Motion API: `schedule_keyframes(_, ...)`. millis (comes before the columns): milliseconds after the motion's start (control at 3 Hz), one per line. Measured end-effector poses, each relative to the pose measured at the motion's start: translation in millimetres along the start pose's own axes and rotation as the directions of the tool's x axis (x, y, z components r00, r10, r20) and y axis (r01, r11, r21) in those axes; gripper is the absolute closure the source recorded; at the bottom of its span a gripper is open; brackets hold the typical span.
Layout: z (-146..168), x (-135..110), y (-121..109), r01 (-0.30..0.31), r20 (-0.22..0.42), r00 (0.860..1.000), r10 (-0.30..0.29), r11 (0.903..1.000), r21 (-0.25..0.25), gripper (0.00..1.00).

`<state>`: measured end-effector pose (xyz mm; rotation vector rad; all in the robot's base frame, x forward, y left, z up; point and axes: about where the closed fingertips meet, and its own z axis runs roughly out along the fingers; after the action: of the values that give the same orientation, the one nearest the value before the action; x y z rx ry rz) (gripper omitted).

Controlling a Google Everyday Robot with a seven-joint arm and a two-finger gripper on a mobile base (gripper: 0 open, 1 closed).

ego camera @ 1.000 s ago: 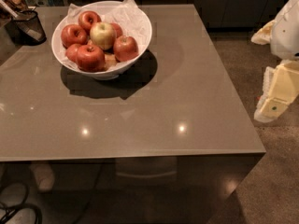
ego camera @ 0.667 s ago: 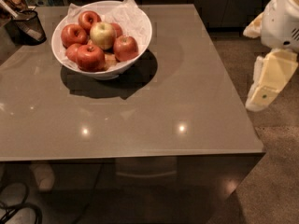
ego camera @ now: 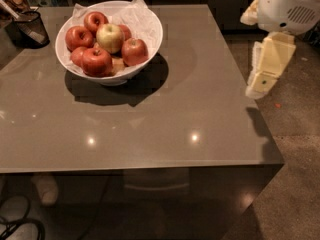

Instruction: Pick apple from white bowl

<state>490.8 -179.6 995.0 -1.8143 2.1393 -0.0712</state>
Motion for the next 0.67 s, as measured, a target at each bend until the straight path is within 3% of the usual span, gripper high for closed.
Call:
schedule_keyframes(333,0,-1,-2,0.000,0.005,1.000,0.000,1.0000,0.010,0.00)
schedule_keyframes(667,4,-17,-15,0.011,0.052,0.999,-0.013,0.9991,0.042,0.00)
